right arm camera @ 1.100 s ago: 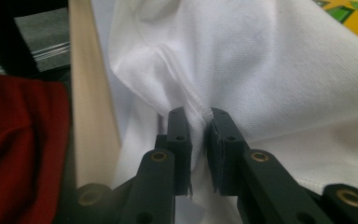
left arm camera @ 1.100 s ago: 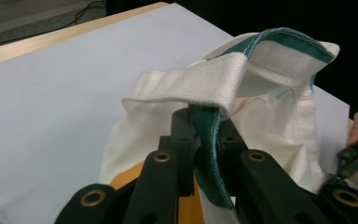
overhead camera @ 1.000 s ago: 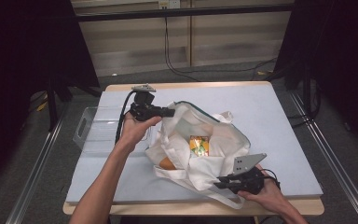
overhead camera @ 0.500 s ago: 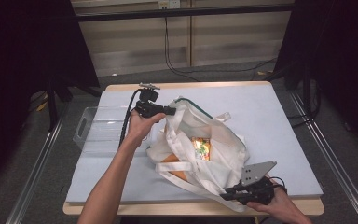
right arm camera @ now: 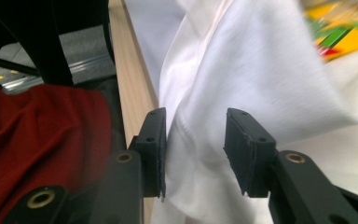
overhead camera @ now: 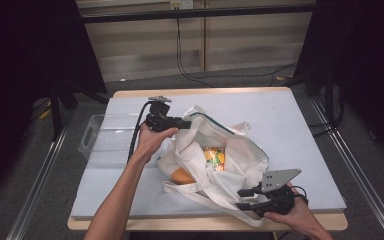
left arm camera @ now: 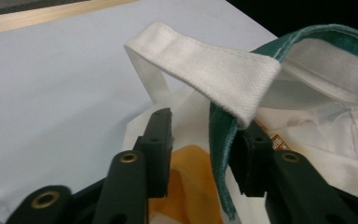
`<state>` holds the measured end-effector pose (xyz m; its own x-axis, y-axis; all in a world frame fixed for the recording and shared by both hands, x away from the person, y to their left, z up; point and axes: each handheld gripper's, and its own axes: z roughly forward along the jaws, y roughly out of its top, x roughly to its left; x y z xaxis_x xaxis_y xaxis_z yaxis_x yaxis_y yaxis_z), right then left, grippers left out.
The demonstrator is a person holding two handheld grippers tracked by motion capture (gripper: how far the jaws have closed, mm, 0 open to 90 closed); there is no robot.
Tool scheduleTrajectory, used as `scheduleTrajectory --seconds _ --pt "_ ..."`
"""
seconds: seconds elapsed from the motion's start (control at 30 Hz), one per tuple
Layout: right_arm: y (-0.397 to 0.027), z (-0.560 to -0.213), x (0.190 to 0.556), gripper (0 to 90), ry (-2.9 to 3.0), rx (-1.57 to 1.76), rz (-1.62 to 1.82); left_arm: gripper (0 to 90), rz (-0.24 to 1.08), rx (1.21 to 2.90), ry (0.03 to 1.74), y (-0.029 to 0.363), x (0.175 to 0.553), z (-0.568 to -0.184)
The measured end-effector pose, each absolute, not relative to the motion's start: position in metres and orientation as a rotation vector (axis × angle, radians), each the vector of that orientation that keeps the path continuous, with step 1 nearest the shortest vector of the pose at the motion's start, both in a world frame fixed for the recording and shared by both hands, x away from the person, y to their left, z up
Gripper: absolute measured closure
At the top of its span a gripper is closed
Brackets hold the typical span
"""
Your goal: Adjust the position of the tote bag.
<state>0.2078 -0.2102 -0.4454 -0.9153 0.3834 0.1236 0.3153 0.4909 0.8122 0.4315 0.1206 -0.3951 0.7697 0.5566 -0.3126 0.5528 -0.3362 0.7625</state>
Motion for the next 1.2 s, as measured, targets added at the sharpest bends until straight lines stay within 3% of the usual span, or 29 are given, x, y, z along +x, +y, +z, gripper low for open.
scheduleTrajectory --seconds 0.17,0.5,0.57,0.8,0.9,1.2 --pt "-0.219 -0.431 0.214 51.4 2.551 0.660 1.450 49.0 0.009 2.002 0.821 0.125 0.423 -0.395" --pt "-0.233 -0.404 0.241 54.6 2.357 0.755 1.492 39.6 0.050 1.924 0.779 0.149 0.395 -0.381" --pt "-0.236 -0.398 0.250 55.2 2.316 0.775 1.492 40.2 0.071 1.911 0.761 0.156 0.386 -0.377" --pt "-0.245 -0.392 0.270 56.8 2.240 0.837 1.465 57.2 0.094 1.907 0.636 0.169 0.347 -0.372" --pt "-0.247 -0.392 0.276 55.9 2.223 0.861 1.457 66.0 0.046 1.921 0.570 0.165 0.332 -0.375" --pt "-0.242 -0.401 0.299 51.2 2.236 0.879 1.411 61.1 -0.097 2.044 0.411 0.129 0.293 -0.404"
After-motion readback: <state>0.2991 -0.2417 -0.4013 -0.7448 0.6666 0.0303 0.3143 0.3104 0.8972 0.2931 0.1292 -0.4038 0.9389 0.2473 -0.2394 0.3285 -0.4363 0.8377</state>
